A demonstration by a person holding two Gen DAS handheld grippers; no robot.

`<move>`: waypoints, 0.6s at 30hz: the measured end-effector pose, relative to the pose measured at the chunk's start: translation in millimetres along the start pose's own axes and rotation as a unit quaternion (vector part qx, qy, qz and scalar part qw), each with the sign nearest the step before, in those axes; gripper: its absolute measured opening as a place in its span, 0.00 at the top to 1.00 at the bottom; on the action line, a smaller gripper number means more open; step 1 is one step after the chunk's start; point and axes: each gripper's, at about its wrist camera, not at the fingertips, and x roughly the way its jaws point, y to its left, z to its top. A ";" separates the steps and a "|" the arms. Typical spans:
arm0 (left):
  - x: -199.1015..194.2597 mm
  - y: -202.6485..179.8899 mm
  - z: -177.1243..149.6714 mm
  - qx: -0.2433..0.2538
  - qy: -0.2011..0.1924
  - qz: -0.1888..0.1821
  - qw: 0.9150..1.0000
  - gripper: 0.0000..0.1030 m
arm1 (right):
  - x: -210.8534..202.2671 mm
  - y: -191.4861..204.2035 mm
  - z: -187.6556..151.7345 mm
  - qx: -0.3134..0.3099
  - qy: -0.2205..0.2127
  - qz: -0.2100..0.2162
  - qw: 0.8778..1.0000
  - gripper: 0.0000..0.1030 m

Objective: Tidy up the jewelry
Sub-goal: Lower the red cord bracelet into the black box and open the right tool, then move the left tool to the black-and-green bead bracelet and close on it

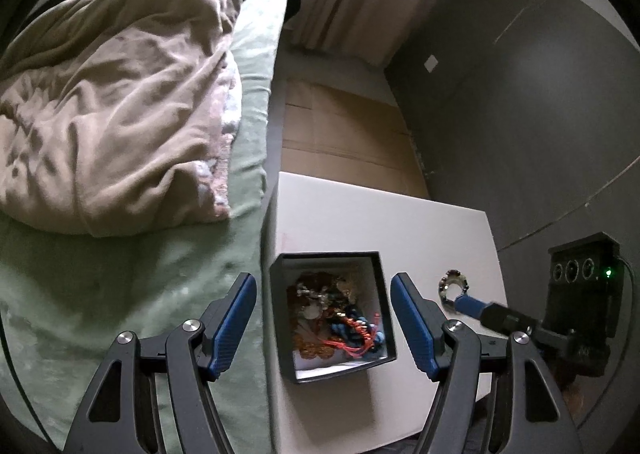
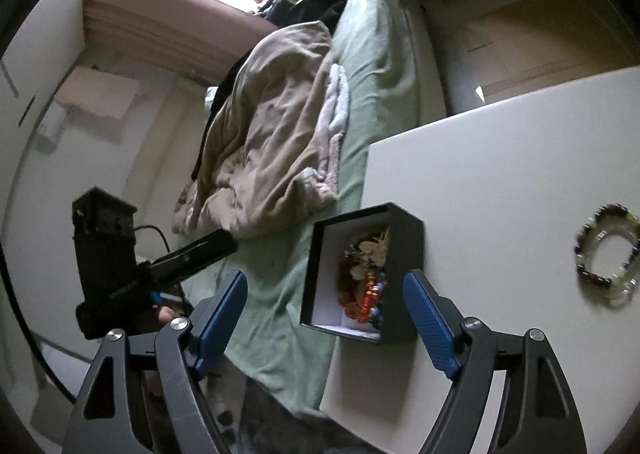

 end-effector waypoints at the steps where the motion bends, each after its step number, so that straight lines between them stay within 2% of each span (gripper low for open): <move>1: 1.4 -3.5 -0.4 0.002 0.001 -0.002 1.000 0.32 | -7.0 -3.4 -0.4 0.001 -0.006 -0.009 1.000 0.21; 4: 10.8 -19.1 -1.7 0.011 0.009 -0.008 1.000 0.32 | -26.4 -17.5 -0.7 0.008 -0.014 -0.033 0.999 0.22; 12: 40.8 -88.0 -1.4 0.078 0.029 -0.022 0.996 0.32 | -78.7 -53.8 -6.0 0.019 -0.035 -0.121 0.992 0.22; 18: 78.2 -137.2 -5.7 0.121 0.057 -0.029 0.991 0.32 | -114.2 -89.2 -10.0 0.061 -0.049 -0.153 0.985 0.22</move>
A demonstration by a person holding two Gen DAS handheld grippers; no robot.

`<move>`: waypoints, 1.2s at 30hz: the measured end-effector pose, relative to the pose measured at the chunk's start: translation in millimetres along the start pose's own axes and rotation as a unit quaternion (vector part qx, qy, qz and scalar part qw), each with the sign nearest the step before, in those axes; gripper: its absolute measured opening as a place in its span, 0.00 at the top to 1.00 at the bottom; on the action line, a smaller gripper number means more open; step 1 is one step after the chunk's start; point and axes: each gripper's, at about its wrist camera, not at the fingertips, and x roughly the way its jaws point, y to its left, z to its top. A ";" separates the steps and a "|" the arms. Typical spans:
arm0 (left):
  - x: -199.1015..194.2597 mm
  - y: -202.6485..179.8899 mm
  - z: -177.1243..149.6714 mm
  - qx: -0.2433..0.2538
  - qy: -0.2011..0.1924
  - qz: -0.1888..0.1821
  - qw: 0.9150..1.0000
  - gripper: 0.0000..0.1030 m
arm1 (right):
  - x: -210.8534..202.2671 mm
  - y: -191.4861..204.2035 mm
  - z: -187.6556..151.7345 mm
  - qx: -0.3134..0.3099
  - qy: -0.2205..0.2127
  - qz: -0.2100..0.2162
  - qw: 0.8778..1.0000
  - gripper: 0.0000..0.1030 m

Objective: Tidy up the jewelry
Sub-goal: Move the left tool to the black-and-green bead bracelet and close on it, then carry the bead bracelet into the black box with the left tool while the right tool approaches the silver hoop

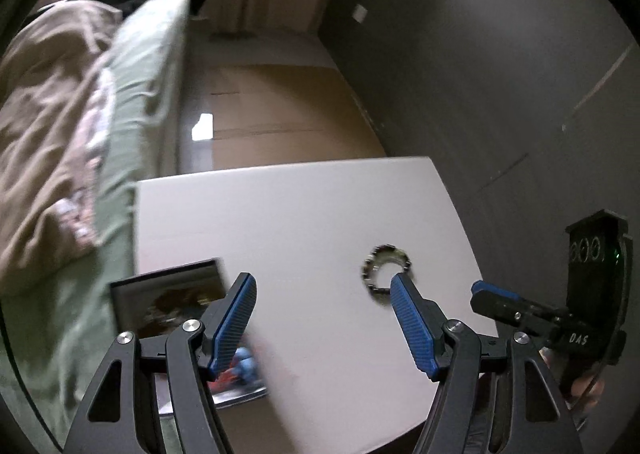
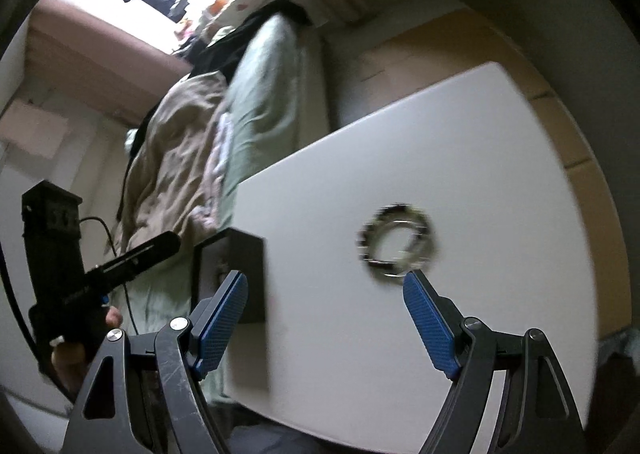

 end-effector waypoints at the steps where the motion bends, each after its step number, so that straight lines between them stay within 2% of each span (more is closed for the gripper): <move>1: 6.4 -5.5 1.0 0.005 0.005 0.000 1.000 0.32 | -2.7 -6.9 0.2 0.008 -0.001 -0.004 1.000 0.22; 6: 43.3 -24.5 6.8 0.012 0.036 0.006 0.999 0.32 | -16.3 -32.5 -0.3 0.034 -0.010 -0.026 0.999 0.22; 11: 77.3 -36.9 8.8 0.025 0.063 0.021 0.997 0.47 | -29.9 -55.4 0.3 0.059 -0.027 -0.067 0.996 0.22; 13: 94.0 -39.0 9.5 0.022 0.079 0.027 0.996 0.53 | -33.7 -61.6 0.4 0.069 -0.031 -0.070 0.995 0.22; 17: 113.0 -43.8 7.6 0.027 0.090 0.038 0.995 0.58 | -42.5 -69.1 2.6 0.084 -0.046 -0.072 0.993 0.22; 19: 124.2 -45.9 6.0 0.031 0.099 0.046 0.993 0.67 | -45.3 -72.8 3.8 0.092 -0.053 -0.078 0.991 0.22; 24: 143.0 -50.9 2.6 0.048 0.107 0.068 0.991 0.77 | -43.0 -78.3 6.9 0.107 -0.052 -0.081 0.990 0.22; 26: 144.4 -53.9 1.3 0.058 0.095 0.072 0.991 0.80 | -41.4 -77.1 7.4 0.109 -0.051 -0.080 0.990 0.22; 28: 145.6 -57.5 -0.1 0.070 0.092 0.081 0.990 0.91 | -39.7 -74.8 7.3 0.107 -0.050 -0.079 0.990 0.22; 31: 143.0 -55.9 -2.4 0.067 0.097 0.068 0.991 0.91 | -32.2 -68.9 7.5 0.101 -0.044 -0.077 0.991 0.22; 36: 118.5 -51.1 1.6 0.058 0.077 0.038 0.995 0.91 | -8.8 -60.9 8.0 0.093 -0.021 -0.076 0.993 0.22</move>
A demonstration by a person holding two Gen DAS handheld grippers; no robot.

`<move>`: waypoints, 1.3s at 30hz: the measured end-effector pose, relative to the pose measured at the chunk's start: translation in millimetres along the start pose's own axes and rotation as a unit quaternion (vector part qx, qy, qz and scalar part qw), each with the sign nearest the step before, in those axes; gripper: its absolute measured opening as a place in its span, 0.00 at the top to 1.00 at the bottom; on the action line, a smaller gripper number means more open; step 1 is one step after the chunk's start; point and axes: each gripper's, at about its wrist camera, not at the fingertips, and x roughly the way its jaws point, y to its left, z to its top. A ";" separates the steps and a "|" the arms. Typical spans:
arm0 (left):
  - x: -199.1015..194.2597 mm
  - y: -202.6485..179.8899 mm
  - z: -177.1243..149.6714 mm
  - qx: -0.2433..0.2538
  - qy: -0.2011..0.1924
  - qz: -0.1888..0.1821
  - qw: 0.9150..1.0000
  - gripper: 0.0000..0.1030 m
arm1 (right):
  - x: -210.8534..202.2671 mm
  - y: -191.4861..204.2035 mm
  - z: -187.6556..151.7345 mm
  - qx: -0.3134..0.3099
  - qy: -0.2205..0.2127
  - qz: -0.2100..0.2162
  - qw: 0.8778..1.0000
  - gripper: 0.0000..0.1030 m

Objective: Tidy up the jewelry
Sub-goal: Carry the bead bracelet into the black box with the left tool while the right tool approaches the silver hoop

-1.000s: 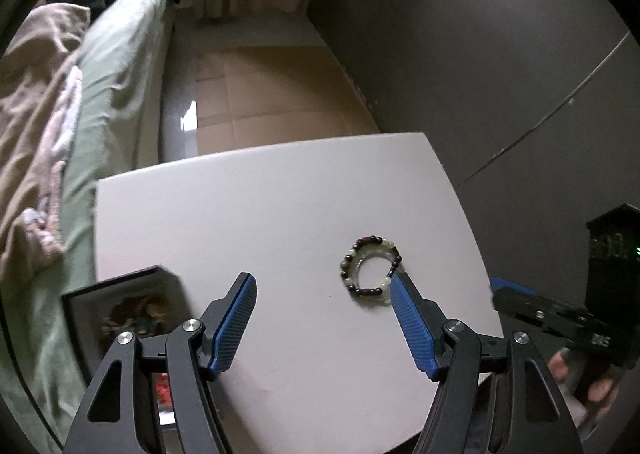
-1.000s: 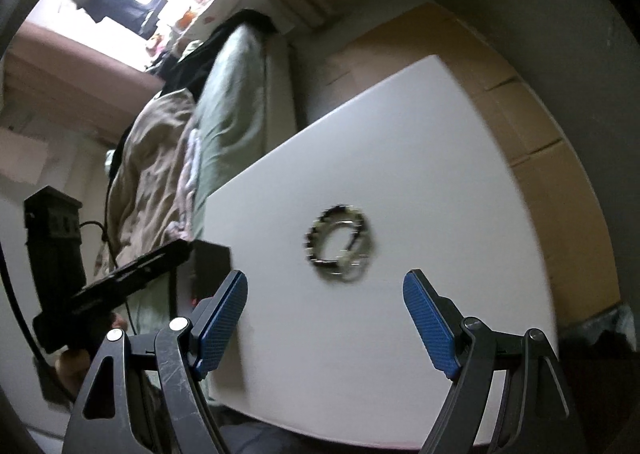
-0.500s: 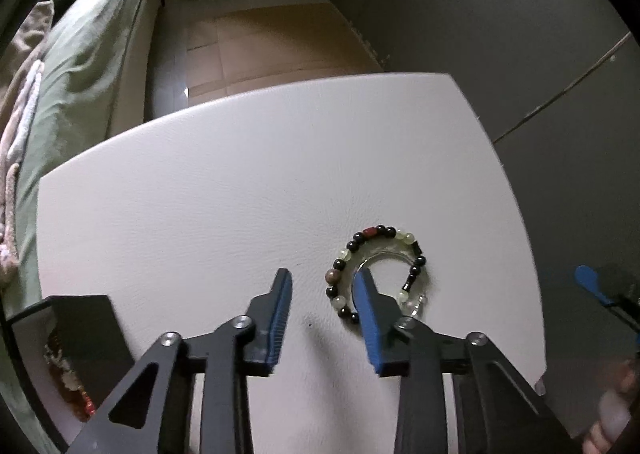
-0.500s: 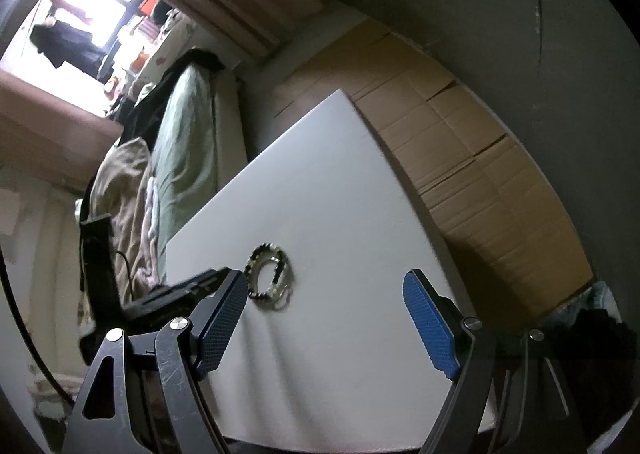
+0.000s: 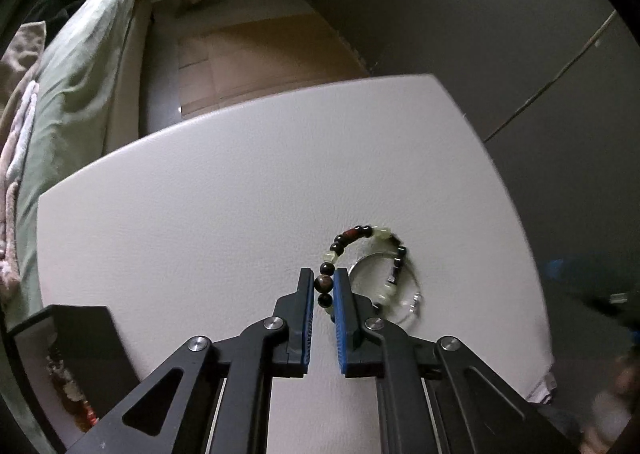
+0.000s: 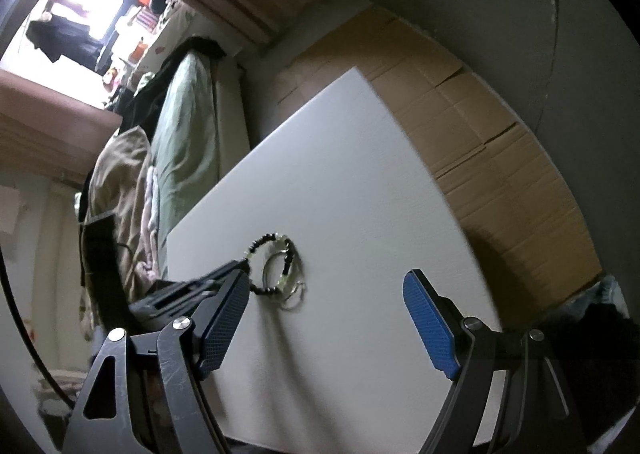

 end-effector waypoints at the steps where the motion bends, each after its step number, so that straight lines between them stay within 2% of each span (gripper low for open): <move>1: -5.1 1.7 0.3 -0.002 -0.003 -0.004 1.000 0.91 | 4.1 2.1 -0.9 -0.003 0.003 -0.002 1.000 0.24; 2: -13.1 3.7 0.8 -0.003 -0.009 -0.005 1.000 0.91 | 7.9 3.9 -2.0 -0.006 0.007 -0.004 1.000 0.25; 5: -31.2 11.4 2.4 -0.006 -0.023 -0.013 1.000 0.91 | 22.1 9.1 -2.3 -0.012 0.024 -0.005 1.000 0.37; 10: -52.9 19.0 0.7 -0.008 -0.040 -0.011 0.999 0.91 | 44.6 17.0 -3.9 -0.020 0.048 -0.010 0.999 0.63; 13: -64.4 26.8 -3.2 -0.012 -0.046 -0.008 0.999 0.91 | 57.7 25.5 -5.2 -0.030 0.057 -0.019 0.998 0.68; 22: -97.1 58.1 -16.4 -0.032 -0.063 0.004 0.997 0.91 | 71.2 50.3 -11.3 -0.067 0.039 -0.087 0.993 0.73; 26: -115.4 72.4 -24.5 -0.041 -0.073 0.006 0.997 0.91 | 83.0 68.8 -18.1 -0.110 0.030 -0.145 0.983 0.73; 32: -142.5 95.3 -42.3 -0.058 -0.090 0.011 0.994 0.91 | 93.0 86.2 -27.8 -0.158 0.019 -0.212 0.964 0.85; 33: -144.9 98.9 -44.8 -0.061 -0.091 0.013 0.994 0.91 | 93.2 87.1 -28.5 -0.162 0.017 -0.219 0.962 0.92; 34: -148.1 103.5 -48.8 -0.066 -0.093 0.014 0.993 0.91 | 92.6 87.7 -29.2 -0.165 0.014 -0.220 0.961 0.94; 39: -154.1 121.0 -61.7 -0.082 -0.093 0.010 0.992 0.91 | 79.7 90.8 -30.5 -0.171 -0.002 -0.193 0.966 0.97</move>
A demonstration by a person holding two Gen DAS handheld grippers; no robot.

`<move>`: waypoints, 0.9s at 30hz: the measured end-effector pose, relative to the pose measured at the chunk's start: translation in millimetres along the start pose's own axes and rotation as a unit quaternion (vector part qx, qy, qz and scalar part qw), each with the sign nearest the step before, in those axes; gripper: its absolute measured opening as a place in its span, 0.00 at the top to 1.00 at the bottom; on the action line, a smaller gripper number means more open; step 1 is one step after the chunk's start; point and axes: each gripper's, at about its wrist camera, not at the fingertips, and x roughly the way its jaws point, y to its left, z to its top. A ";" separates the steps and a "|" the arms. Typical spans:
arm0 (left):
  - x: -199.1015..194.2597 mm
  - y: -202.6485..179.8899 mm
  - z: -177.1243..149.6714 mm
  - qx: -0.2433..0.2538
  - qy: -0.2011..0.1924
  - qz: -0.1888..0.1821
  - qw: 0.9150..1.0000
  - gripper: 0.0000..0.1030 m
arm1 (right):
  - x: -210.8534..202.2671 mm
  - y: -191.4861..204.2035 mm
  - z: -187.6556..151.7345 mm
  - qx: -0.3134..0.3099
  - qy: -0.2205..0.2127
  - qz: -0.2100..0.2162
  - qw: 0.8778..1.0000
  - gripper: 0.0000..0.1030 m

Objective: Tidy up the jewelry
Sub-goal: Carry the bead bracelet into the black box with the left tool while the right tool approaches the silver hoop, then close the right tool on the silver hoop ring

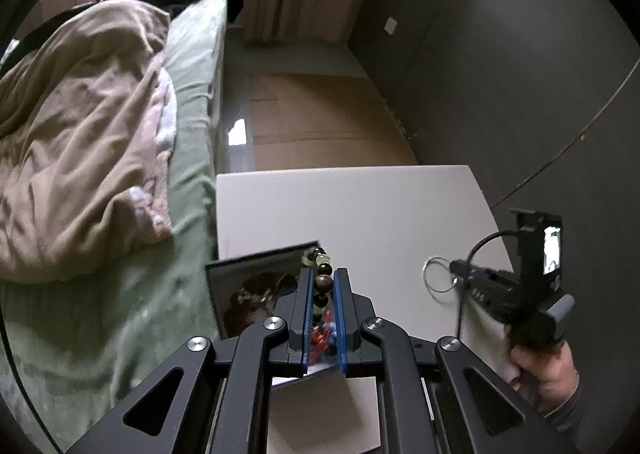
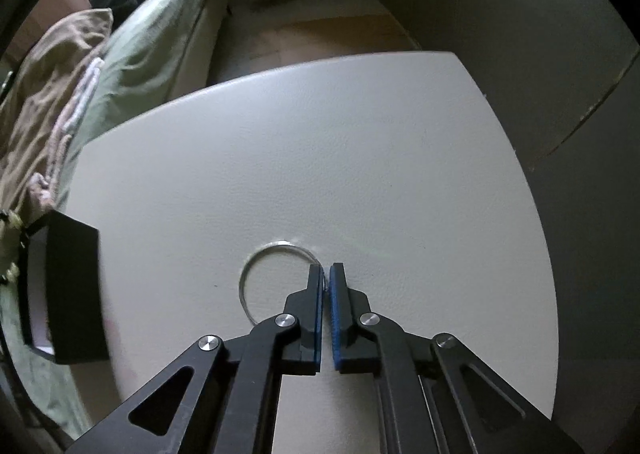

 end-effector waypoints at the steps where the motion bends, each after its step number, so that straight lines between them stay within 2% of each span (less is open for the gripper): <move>1: -1.0 2.9 -2.1 -0.002 0.002 -0.001 1.000 0.91 | -4.7 -0.5 -0.2 -0.002 -0.005 0.010 1.000 0.98; 5: -6.6 15.8 -10.9 -0.018 0.003 -0.014 1.000 0.91 | -23.9 1.2 0.4 -0.005 -0.022 0.052 0.998 0.99; 11: -4.1 26.2 -17.8 -0.037 0.011 -0.032 0.999 0.90 | -41.7 5.9 2.0 -0.009 -0.037 0.092 0.995 0.99; 14: 1.7 33.3 -20.0 -0.054 0.023 -0.046 0.997 0.89 | -39.4 2.9 4.0 0.007 -0.032 0.088 0.996 0.99; 16: 2.4 36.6 -21.4 -0.061 0.024 -0.054 0.996 0.77 | -29.3 -3.9 6.2 0.025 -0.011 0.086 0.996 0.98; 17: 1.7 37.5 -22.3 -0.064 0.022 -0.056 0.996 0.57 | -21.4 -7.6 7.2 0.028 0.008 0.085 0.996 0.96; 18: -0.5 39.8 -23.3 -0.070 0.014 -0.060 0.996 0.37 | -16.7 -9.7 7.0 0.030 0.017 0.082 0.996 0.89; 19: -3.1 41.4 -24.1 -0.075 0.005 -0.062 0.995 0.29 | -13.8 -12.0 7.0 0.033 0.021 0.076 0.996 0.79; 21: -8.0 45.2 -26.2 -0.082 -0.011 -0.069 0.994 0.29 | -13.4 -15.8 5.3 0.036 0.014 0.065 0.997 0.74; 24: -7.7 52.3 -29.4 -0.092 -0.010 -0.073 0.993 0.29 | -7.5 -15.6 2.3 0.027 0.026 0.056 0.998 0.74; 27: -6.2 58.7 -34.4 -0.097 -0.008 -0.072 0.993 0.29 | 3.2 -7.4 0.0 0.019 0.036 0.030 0.999 0.74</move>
